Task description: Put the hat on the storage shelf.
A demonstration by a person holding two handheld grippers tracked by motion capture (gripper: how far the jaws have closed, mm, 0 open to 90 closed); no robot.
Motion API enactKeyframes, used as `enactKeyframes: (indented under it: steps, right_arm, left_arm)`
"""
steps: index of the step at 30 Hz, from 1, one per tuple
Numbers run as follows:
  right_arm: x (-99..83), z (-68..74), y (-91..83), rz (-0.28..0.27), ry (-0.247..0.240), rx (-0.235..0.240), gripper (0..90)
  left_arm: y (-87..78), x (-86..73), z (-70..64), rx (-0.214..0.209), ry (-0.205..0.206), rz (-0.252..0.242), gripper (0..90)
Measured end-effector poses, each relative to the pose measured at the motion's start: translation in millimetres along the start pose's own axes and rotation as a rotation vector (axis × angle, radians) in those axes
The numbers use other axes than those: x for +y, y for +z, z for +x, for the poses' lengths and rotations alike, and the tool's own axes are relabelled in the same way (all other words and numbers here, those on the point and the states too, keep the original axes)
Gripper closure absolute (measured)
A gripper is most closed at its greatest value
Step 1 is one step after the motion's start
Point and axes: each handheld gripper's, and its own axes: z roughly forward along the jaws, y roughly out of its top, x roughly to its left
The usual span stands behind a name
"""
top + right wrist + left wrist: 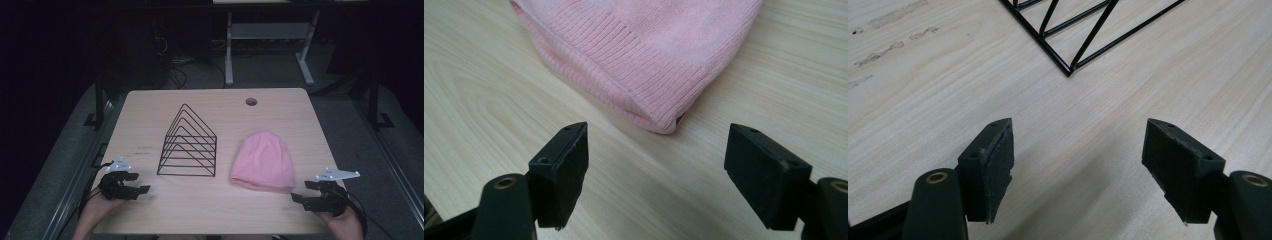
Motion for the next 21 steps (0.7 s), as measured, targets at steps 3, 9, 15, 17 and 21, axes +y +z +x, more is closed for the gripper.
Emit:
enactKeyframes:
  steps: [3, 9, 15, 17, 21]
  right_arm:
    - [0.3, -0.3, -0.4, -0.003, -0.001, 0.002, 25.1]
    - [2.7, 1.4, -0.7, -0.013, 0.004, 0.000, 24.6]
    - [15.7, 5.8, -0.1, -0.007, -0.014, 0.013, 23.0]
    - [19.9, 6.5, 0.0, -0.006, -0.011, 0.024, 22.6]
    - [29.6, 7.0, -0.2, 0.003, -0.022, 0.031, 22.6]
  left_arm:
    - [0.5, -0.2, 0.7, -0.001, 0.002, 0.009, 29.0]
    - [-1.7, 0.8, -1.3, -0.010, -0.009, -0.012, 28.6]
    - [-1.8, 1.9, -3.3, -0.011, -0.004, -0.012, 28.1]
    - [-1.5, 2.4, -4.5, -0.014, -0.006, -0.015, 28.1]
    - [-2.3, 2.4, -4.2, -0.012, -0.006, -0.021, 27.9]
